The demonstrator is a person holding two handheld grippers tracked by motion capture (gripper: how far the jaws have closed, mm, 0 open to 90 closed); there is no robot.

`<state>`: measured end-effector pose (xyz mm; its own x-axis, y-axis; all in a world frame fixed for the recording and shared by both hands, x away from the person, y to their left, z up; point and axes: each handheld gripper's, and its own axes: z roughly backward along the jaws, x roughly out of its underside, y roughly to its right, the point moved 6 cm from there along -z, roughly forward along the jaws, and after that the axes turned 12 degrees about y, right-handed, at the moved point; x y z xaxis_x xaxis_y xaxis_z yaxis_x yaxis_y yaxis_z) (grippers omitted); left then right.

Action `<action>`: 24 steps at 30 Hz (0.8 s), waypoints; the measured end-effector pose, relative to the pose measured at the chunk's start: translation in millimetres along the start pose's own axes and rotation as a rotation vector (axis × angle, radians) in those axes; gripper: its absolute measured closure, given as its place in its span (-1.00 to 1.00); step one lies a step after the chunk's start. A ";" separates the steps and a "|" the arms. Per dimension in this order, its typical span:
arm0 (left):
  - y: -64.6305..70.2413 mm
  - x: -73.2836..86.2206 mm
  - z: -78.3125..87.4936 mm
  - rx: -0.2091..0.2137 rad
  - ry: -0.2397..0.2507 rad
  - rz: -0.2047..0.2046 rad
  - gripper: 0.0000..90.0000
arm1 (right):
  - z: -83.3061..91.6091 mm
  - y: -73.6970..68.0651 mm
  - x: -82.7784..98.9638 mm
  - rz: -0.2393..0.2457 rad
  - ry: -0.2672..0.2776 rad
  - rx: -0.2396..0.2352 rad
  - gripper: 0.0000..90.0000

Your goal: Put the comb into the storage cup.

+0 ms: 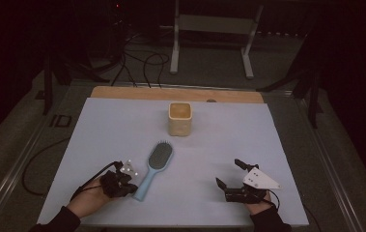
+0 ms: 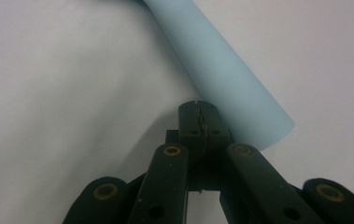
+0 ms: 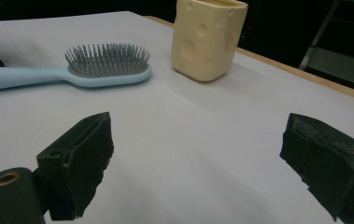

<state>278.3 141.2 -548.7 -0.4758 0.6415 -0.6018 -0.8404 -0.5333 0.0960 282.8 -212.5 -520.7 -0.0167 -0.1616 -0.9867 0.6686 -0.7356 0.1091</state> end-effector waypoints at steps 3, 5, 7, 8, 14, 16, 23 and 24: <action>3.2 -0.1 -1.2 0.004 -0.008 -0.010 1.00 | 0.1 -0.4 0.2 0.004 -0.002 0.000 -0.80; 4.8 -0.6 -1.9 0.006 -0.008 -0.014 1.00 | -0.1 0.0 0.0 0.001 0.000 0.000 -0.80; 6.6 -1.1 -2.0 0.014 -0.006 -0.016 1.00 | 0.1 -0.9 0.7 0.004 -0.007 -0.001 -0.80; 7.9 -1.2 -2.4 0.015 -0.006 -0.015 1.00 | 0.3 -1.0 0.5 0.007 -0.007 -0.002 -0.80; 11.0 -1.1 -4.3 0.024 -0.012 -0.023 0.99 | -0.3 -1.3 1.0 0.004 -0.009 -0.003 -0.80; 11.5 -1.2 -4.4 0.026 -0.011 -0.027 0.99 | -0.1 -0.4 -0.2 0.004 -0.002 0.001 -0.80; 5.4 -2.5 -0.2 -0.016 -0.014 -0.016 0.99 | 0.0 -0.2 0.3 0.002 -0.003 0.001 -0.80; 4.6 -2.8 0.7 -0.024 -0.013 -0.014 0.99 | 0.1 -0.9 0.6 0.007 -0.008 0.000 -0.80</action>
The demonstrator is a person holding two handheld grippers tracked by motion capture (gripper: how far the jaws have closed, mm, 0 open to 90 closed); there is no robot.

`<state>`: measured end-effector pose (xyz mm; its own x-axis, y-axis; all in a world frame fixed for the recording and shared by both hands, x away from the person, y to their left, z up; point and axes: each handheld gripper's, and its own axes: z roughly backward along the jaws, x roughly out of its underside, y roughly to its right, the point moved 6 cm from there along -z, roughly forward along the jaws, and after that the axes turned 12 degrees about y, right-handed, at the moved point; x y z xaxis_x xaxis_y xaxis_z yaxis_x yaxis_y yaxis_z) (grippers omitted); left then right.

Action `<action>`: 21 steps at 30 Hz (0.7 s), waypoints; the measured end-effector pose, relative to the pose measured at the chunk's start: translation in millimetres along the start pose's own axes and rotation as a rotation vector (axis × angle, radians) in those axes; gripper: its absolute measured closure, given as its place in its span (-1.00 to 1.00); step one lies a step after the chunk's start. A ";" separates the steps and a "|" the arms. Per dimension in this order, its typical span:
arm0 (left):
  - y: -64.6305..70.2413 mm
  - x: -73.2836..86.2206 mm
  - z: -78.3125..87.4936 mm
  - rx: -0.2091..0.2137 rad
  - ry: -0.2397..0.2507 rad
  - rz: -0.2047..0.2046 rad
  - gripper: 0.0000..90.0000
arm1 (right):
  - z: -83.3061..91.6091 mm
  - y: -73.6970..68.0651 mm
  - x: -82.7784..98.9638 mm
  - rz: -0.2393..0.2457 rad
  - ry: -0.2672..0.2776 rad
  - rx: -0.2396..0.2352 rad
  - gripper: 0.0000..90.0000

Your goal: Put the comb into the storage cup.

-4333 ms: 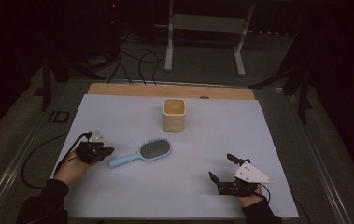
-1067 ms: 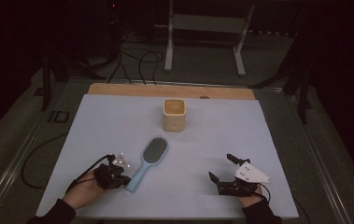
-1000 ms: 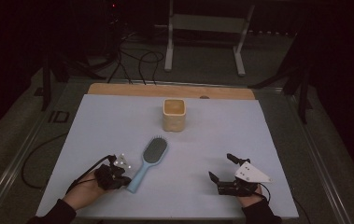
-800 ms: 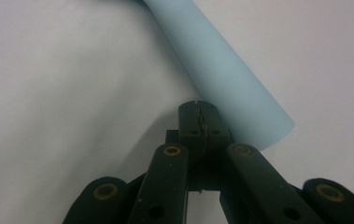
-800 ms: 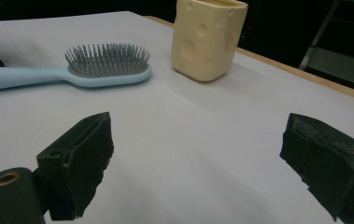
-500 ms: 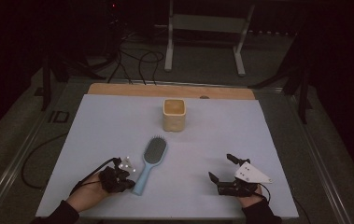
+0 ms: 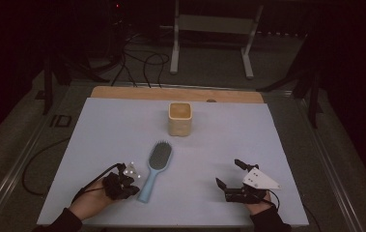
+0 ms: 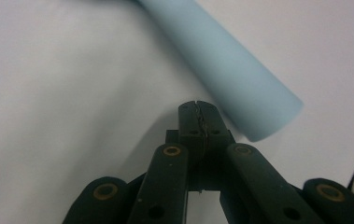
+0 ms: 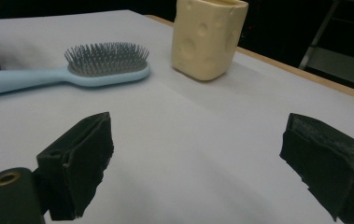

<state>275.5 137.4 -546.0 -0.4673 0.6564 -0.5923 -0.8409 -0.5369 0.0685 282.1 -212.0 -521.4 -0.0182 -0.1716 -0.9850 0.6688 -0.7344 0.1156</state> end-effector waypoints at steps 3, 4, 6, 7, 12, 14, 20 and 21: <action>-3.9 -1.8 4.0 -0.027 0.009 0.010 0.99 | 0.1 0.0 -0.5 0.001 0.002 0.000 -0.80; -4.8 -2.6 5.2 -0.035 0.016 0.022 0.99 | -0.1 0.8 -0.5 -0.003 0.003 0.001 -0.80; -7.0 -5.4 9.2 -0.045 0.031 0.038 0.99 | -0.1 0.0 0.4 -0.002 -0.002 0.000 -0.80; -7.6 -6.4 10.5 -0.048 0.034 0.045 0.99 | 0.0 0.3 0.1 0.002 -0.002 0.002 -0.80; -9.0 -15.9 18.6 -0.060 0.071 0.074 0.99 | 0.0 0.1 0.1 0.001 -0.002 0.002 -0.80; -9.2 -20.0 20.8 -0.067 0.082 0.096 0.97 | 0.0 0.9 -0.6 -0.001 0.003 0.004 -0.80; -7.1 -29.0 22.6 -0.106 0.083 0.098 0.66 | -0.2 1.0 -0.4 -0.003 0.003 0.004 -0.80; -6.4 -31.1 22.6 -0.110 0.083 0.097 0.64 | -0.3 0.9 -0.2 -0.006 0.003 0.004 -0.80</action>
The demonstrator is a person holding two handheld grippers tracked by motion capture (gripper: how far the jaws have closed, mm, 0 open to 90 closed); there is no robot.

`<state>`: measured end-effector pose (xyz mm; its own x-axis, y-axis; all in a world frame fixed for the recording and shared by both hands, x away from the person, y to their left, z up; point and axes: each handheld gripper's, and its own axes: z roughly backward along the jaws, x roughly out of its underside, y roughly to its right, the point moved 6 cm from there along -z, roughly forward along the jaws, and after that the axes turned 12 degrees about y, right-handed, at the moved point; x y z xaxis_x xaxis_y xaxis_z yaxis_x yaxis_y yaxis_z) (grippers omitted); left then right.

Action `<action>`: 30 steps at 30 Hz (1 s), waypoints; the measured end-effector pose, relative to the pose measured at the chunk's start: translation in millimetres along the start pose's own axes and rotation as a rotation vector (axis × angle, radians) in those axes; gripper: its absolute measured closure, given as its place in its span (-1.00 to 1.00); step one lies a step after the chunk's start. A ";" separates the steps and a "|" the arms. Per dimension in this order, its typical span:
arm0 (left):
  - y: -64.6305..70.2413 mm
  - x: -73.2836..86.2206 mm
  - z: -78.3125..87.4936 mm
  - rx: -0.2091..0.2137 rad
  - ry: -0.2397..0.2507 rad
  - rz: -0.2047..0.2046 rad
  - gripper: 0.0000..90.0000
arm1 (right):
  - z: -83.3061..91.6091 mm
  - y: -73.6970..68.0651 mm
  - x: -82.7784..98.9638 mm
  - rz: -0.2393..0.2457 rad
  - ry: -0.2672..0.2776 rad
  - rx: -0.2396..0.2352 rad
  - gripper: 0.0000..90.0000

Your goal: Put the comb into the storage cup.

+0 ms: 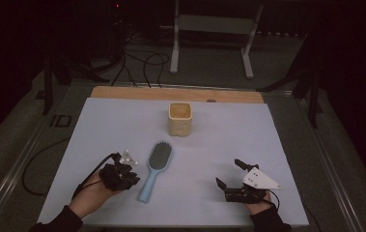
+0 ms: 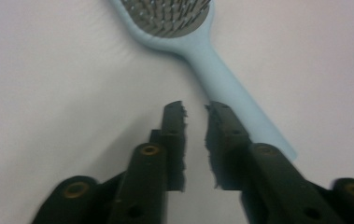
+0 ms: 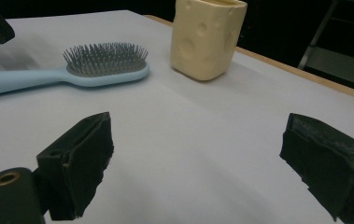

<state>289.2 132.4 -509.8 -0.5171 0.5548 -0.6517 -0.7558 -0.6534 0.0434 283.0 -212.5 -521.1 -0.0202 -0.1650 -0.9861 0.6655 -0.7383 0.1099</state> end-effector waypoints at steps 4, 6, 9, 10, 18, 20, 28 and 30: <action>1.4 -7.1 0.8 -0.007 0.006 0.012 0.45 | 0.2 -0.4 0.1 0.002 -0.002 -0.001 -0.80; 1.8 -11.2 1.3 -0.015 0.004 0.035 0.33 | -0.1 -0.7 0.4 -0.003 -0.002 -0.004 -0.80; 2.0 -15.9 2.9 -0.032 -0.010 0.037 0.10 | 0.0 -1.3 0.5 0.000 -0.004 -0.007 -0.80; 2.4 -17.4 4.2 -0.022 -0.012 0.046 0.07 | -0.2 -0.8 0.2 0.000 -0.002 -0.005 -0.80; 3.2 -22.5 2.2 -0.069 -0.054 0.046 -0.54 | -0.2 -1.3 0.6 -0.003 -0.004 -0.006 -0.80; 4.9 -25.2 0.6 -0.067 -0.044 0.049 -0.66 | -0.2 -1.4 0.1 0.001 -0.001 -0.006 -0.80; 11.6 -33.3 -5.0 -0.021 -0.051 0.090 -1.00 | -0.6 -1.2 0.3 -0.005 0.000 -0.006 -0.80; 11.6 -33.3 -5.0 -0.021 -0.051 0.090 -1.00 | -0.4 -1.5 0.7 -0.004 -0.004 -0.006 -0.80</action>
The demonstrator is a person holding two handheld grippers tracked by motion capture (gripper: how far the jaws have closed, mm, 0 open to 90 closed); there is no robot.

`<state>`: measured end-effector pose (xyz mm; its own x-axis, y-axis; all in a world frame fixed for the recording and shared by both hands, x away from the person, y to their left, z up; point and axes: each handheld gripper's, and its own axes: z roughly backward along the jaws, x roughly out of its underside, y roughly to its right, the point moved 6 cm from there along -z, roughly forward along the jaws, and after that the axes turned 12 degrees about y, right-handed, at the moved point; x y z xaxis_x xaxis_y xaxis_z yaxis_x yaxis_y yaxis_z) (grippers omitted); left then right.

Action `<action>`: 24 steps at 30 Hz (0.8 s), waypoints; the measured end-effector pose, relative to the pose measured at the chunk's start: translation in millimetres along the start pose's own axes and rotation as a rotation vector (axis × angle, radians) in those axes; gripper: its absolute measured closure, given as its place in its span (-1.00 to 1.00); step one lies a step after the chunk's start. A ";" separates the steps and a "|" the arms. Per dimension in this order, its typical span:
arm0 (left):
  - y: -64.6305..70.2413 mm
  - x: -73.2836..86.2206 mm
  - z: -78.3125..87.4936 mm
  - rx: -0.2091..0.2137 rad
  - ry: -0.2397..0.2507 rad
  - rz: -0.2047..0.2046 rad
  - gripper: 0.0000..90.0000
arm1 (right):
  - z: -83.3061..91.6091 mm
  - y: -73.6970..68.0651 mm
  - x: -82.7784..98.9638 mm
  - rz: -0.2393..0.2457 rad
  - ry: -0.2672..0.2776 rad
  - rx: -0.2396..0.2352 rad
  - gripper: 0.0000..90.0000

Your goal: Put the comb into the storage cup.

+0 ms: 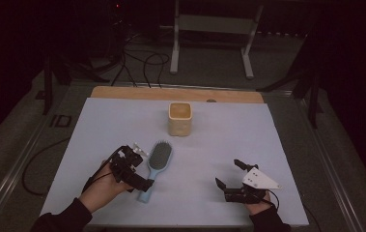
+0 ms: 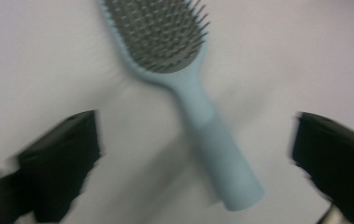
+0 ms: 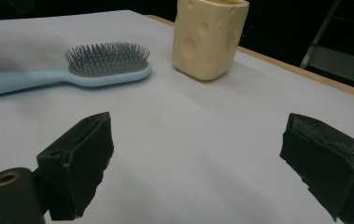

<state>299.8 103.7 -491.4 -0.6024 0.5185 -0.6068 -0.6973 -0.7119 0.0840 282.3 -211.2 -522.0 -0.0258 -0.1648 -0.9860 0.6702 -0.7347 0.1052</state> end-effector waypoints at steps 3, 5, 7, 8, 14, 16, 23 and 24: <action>-0.5 -3.3 -5.7 -0.038 -0.020 0.032 -1.00 | 0.1 0.1 -0.5 -0.003 0.005 -0.001 -0.80; -0.8 -2.8 -8.2 -0.026 -0.044 0.033 -1.00 | 0.3 -0.4 -0.4 -0.001 0.002 -0.001 -0.80; 0.7 -2.4 -12.4 -0.003 -0.063 0.054 -1.00 | 0.3 0.3 -0.8 -0.003 0.006 0.001 -0.80; 1.4 -2.4 -13.6 0.004 -0.070 0.060 -1.00 | 0.0 0.3 -0.7 -0.006 0.006 0.000 -0.80; 2.6 -5.7 -21.5 -0.007 -0.074 0.123 -1.00 | -0.3 -0.3 -0.5 -0.007 0.006 -0.004 -0.80; 3.1 -6.6 -23.0 -0.003 -0.072 0.136 -1.00 | -0.1 -0.9 -0.2 -0.004 0.003 -0.005 -0.80; 6.3 -12.2 -35.7 0.008 -0.095 0.208 -1.00 | -0.3 -0.6 -1.1 -0.008 0.010 -0.005 -0.80; 6.3 -12.2 -35.7 0.008 -0.095 0.208 -1.00 | -0.3 -0.6 -1.1 -0.008 0.010 -0.005 -0.80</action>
<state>316.6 76.0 -511.7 -0.7672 0.4037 -0.4985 -0.5572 -0.8043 0.2062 282.1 -210.4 -521.1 -0.0240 -0.1519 -0.9881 0.6736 -0.7328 0.0963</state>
